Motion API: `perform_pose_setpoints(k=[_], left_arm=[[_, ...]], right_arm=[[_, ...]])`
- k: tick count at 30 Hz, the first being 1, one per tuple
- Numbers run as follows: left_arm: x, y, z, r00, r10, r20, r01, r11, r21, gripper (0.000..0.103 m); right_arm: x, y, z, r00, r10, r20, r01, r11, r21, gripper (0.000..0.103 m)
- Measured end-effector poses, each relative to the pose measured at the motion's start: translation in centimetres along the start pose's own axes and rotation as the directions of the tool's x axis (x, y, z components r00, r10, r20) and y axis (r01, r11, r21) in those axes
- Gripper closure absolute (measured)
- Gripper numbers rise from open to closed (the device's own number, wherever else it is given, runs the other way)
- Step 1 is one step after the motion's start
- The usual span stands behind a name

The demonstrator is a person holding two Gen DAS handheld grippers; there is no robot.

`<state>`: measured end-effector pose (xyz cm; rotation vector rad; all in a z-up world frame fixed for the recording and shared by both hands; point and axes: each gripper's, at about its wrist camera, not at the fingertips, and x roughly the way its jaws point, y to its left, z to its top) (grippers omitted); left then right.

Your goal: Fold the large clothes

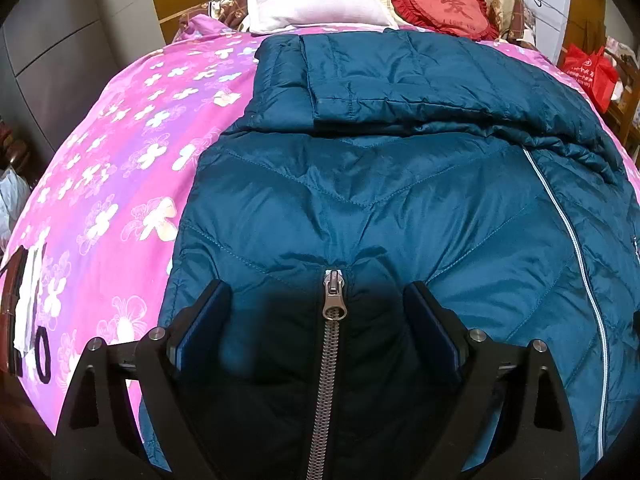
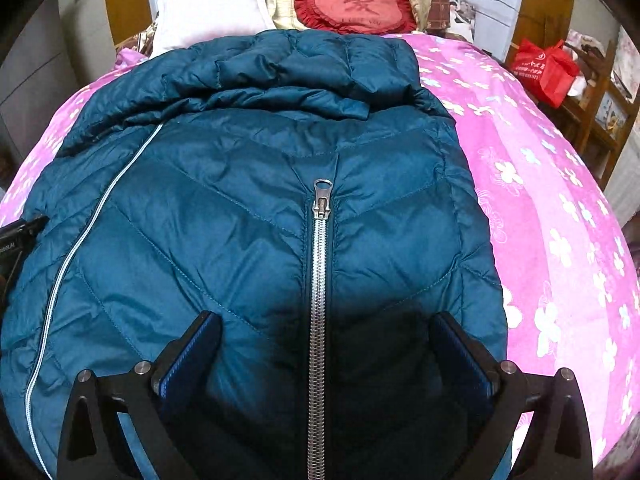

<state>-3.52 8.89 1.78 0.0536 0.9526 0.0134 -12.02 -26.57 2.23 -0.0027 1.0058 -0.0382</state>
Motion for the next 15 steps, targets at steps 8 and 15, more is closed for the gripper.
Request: perform_pose_setpoints(k=[8,15], left_arm=[[0.0,0.03,0.01,1.0,0.0,0.0,0.0,1.0,0.001,0.012],[-0.02,0.04,-0.02,1.0,0.0,0.0,0.0,1.0,0.001,0.012]], right_arm=[[-0.01,0.03,-0.01,1.0,0.0,0.0,0.0,1.0,0.0,0.0],[0.01,0.05,0.0,1.0,0.0,0.0,0.0,1.0,0.001,0.0]])
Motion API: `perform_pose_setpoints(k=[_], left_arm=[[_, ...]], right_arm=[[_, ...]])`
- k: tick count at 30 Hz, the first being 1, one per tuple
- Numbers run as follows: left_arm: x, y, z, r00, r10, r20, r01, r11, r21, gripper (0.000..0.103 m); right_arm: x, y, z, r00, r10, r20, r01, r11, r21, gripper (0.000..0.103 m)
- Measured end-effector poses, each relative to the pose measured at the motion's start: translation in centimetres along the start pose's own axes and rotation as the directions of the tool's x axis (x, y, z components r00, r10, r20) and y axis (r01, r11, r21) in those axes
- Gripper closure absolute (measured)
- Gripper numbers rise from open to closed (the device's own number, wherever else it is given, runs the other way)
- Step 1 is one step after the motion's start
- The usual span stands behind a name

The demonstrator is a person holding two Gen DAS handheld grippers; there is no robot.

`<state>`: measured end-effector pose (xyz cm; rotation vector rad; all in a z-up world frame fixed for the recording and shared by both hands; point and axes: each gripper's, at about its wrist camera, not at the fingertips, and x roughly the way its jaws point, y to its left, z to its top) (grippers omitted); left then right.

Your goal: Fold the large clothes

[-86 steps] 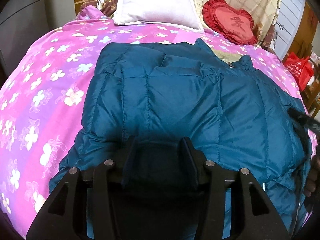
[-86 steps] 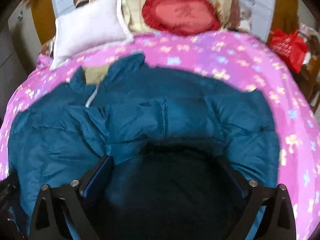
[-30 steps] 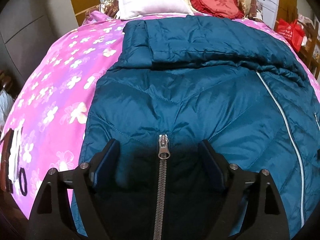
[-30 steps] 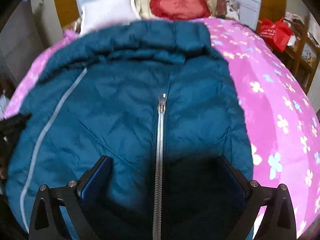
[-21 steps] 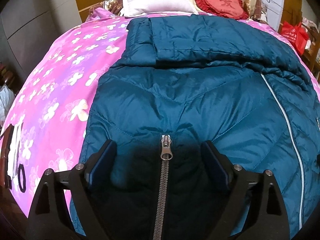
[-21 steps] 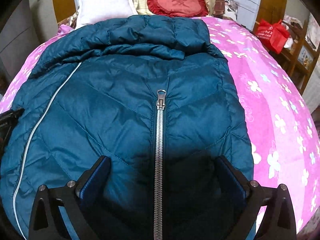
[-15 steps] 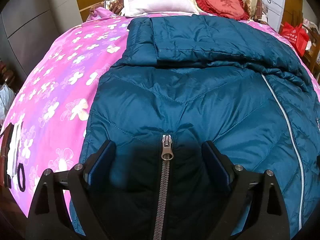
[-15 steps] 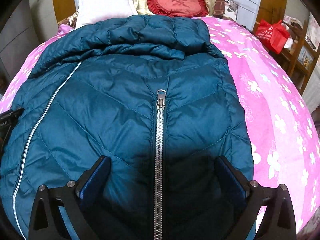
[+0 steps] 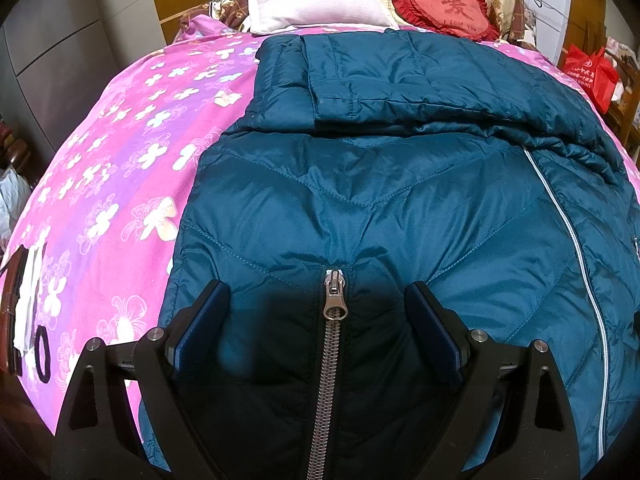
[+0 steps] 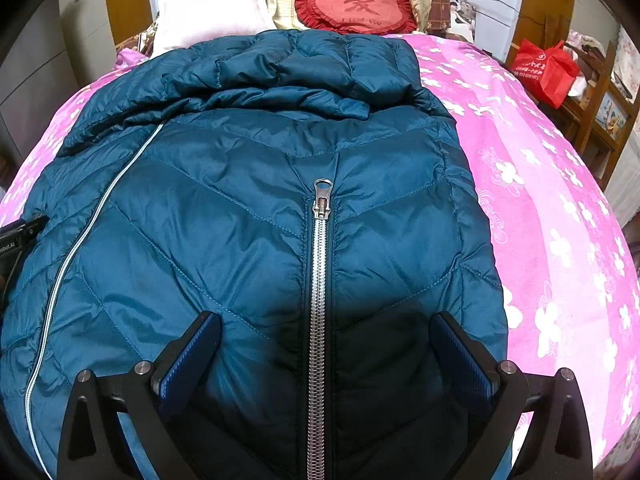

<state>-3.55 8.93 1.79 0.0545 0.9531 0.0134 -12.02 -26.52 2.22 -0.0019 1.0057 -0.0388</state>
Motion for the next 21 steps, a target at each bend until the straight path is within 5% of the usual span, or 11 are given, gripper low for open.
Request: perform_pose_setpoints(k=[21], left_arm=[[0.02,0.0,-0.02,1.0,0.004,-0.001,-0.004,1.0,0.0,0.011]], right_arm=[[0.02,-0.01,-0.05,1.0,0.0,0.002,0.0,1.0,0.0,0.0]])
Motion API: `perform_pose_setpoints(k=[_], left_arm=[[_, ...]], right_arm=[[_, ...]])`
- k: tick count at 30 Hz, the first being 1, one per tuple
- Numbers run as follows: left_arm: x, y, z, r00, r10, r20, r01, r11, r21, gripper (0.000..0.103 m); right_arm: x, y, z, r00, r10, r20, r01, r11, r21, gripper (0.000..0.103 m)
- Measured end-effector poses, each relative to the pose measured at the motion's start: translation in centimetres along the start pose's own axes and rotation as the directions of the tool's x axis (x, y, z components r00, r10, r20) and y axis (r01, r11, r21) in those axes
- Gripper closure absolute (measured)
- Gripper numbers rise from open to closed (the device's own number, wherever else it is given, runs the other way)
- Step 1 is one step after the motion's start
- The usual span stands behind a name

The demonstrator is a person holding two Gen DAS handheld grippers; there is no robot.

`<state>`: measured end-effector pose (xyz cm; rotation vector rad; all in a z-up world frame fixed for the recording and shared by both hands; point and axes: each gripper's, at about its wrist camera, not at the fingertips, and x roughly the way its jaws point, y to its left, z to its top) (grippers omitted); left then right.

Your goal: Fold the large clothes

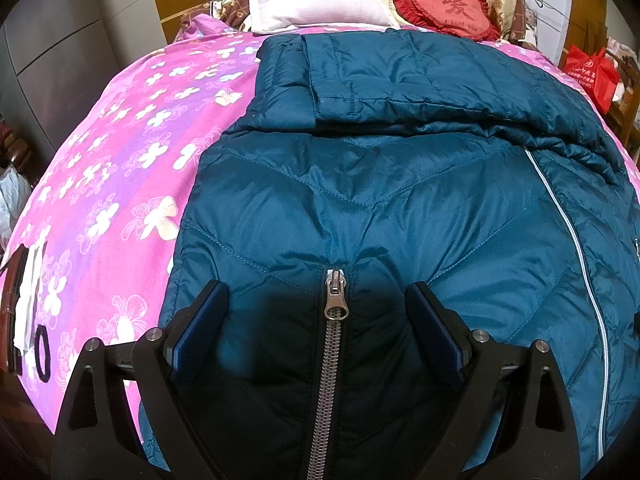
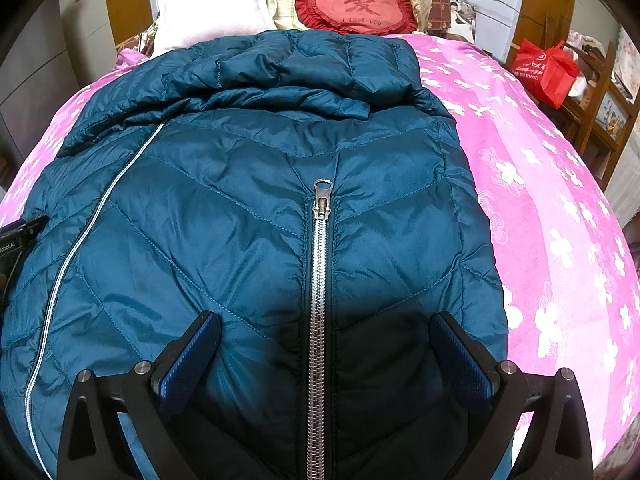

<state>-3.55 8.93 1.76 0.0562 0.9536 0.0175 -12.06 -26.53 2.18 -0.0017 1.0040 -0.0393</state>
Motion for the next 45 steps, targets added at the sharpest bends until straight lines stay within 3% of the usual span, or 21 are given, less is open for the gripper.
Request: perform_pose_setpoints(k=[16,23,27,31,35,39,43,45], left_arm=[[0.4,0.3,0.0,1.0,0.006,-0.013,-0.006,0.999,-0.037,0.001],[-0.7,1.6,1.0,0.997,-0.044,-0.061,0.043,0.999,-0.014,0.001],[-5.7,6.1,0.6,0.997,-0.075,0.023,0.076,0.995,-0.057,0.001],[-8.1,10.3,-1.7,0.999,-0.041,0.01,0.042,0.998,-0.042,0.001],[-8.7,13.0,-4.5,0.995,-0.093,-0.027,0.09,0.992,-0.094,0.001],[-7.8,12.7,-8.1,0.986,-0.149,-0.071,0.141,0.984,-0.105,0.001],[-8.2,11.1,-11.5,0.958,-0.274,-0.08,0.265,0.958,-0.106,0.001],[-8.8,10.2,-12.6,0.965,-0.258,-0.051,0.255,0.966,-0.05,0.001]], right_arm=[[-0.2,-0.2,-0.2,1.0,0.001,0.014,-0.002,1.0,0.011,0.0],[-0.5,-0.4,0.2,1.0,0.006,0.02,-0.007,1.0,0.011,0.0],[-5.0,-1.7,-0.4,0.979,-0.021,0.2,0.017,1.0,0.024,0.001],[-6.7,-5.0,-2.3,0.976,0.006,0.216,-0.028,0.995,0.098,0.001],[-7.8,-7.6,-4.5,0.976,0.043,0.213,-0.072,0.989,0.131,0.001],[-7.2,-9.3,-7.6,0.985,0.118,0.125,-0.137,0.979,0.151,0.001],[-6.8,-10.3,-9.8,0.984,0.16,0.073,-0.169,0.977,0.129,0.001],[-6.8,-10.8,-10.4,0.978,0.197,0.074,-0.206,0.968,0.143,0.001]])
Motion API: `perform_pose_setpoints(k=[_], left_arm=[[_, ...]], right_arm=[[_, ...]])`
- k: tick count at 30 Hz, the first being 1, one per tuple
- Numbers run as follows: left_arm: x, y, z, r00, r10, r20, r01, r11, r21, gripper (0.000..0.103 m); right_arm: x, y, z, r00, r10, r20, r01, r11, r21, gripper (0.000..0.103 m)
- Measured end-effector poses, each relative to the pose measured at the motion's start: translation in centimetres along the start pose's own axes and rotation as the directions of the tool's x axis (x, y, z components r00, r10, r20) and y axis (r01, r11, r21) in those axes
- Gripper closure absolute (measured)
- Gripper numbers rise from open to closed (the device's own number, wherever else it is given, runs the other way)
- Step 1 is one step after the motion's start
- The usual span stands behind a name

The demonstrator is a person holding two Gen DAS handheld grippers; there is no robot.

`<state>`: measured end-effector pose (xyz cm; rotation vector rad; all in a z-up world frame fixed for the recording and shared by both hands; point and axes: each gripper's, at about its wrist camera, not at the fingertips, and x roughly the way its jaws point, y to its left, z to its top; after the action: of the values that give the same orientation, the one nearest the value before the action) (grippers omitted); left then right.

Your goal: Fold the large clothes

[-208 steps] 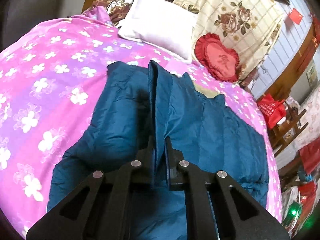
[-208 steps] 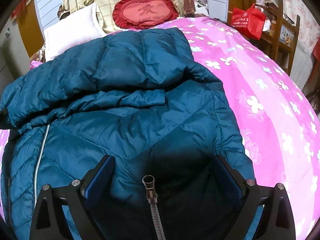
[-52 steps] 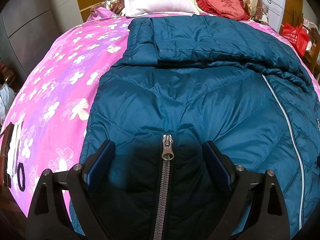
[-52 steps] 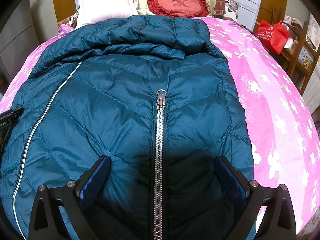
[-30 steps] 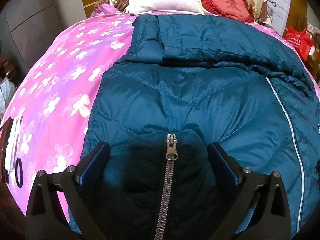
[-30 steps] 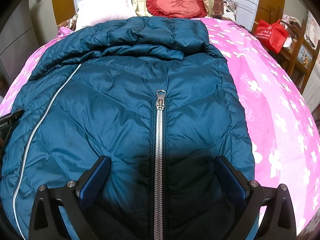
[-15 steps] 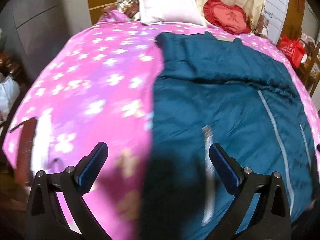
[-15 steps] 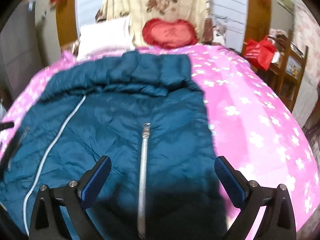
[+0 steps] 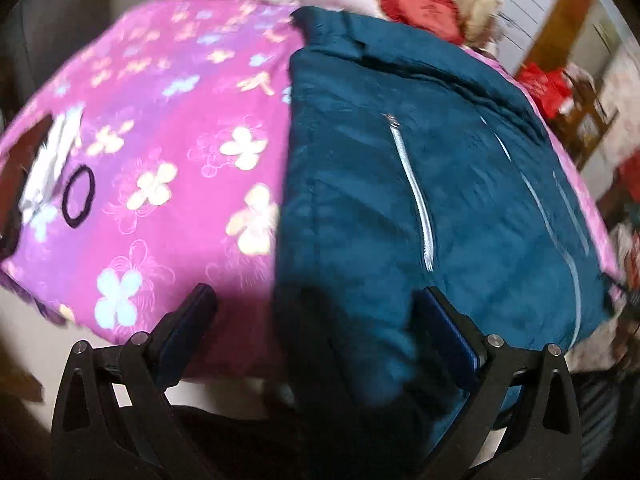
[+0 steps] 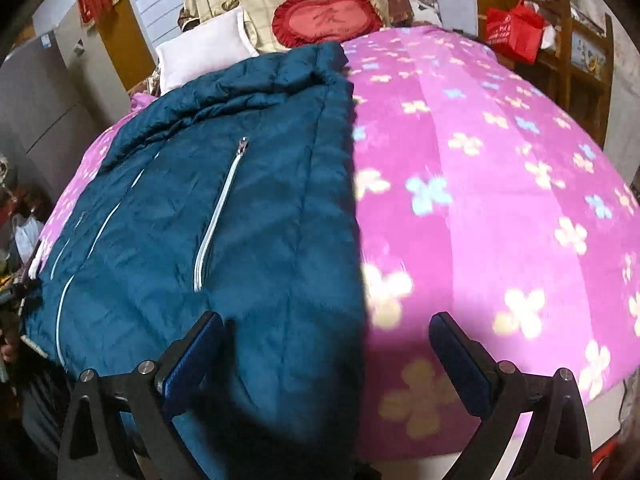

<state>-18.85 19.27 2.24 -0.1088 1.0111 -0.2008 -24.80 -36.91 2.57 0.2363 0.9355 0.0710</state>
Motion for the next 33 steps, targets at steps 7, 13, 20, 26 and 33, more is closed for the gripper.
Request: perform_pose_setpoints(k=[7,13,20,26,33], left_arm=[[-2.0,-0.9,-2.5,0.976,-0.217,0.008,0.216,0.975,0.044,0.032],[-2.0,-1.0,-2.4,0.958,-0.288,0.016,0.287,0.957,0.029,0.038],[-1.0,-2.4,-1.1,0.967,-0.255,-0.001,0.255,0.965,0.069,0.034],[-1.7,-1.8,-0.9,0.97,-0.24,0.035,0.236,0.968,0.082,0.057],[-0.3,-2.6,0.0,0.975,-0.22,-0.004,0.22,0.971,0.092,0.059]], right_arm=[[0.5,0.6,-0.2,1.0,0.002,-0.009,-0.002,1.0,-0.031,0.0],[0.6,0.8,-0.2,1.0,0.006,-0.004,-0.006,0.999,-0.043,0.0],[0.5,0.9,-0.6,1.0,0.013,0.003,-0.013,0.998,-0.064,0.0],[-0.9,0.2,-2.0,0.99,0.144,0.002,-0.143,0.988,-0.065,0.0],[-1.3,-0.6,-2.3,0.935,0.353,0.01,-0.353,0.935,0.008,0.004]])
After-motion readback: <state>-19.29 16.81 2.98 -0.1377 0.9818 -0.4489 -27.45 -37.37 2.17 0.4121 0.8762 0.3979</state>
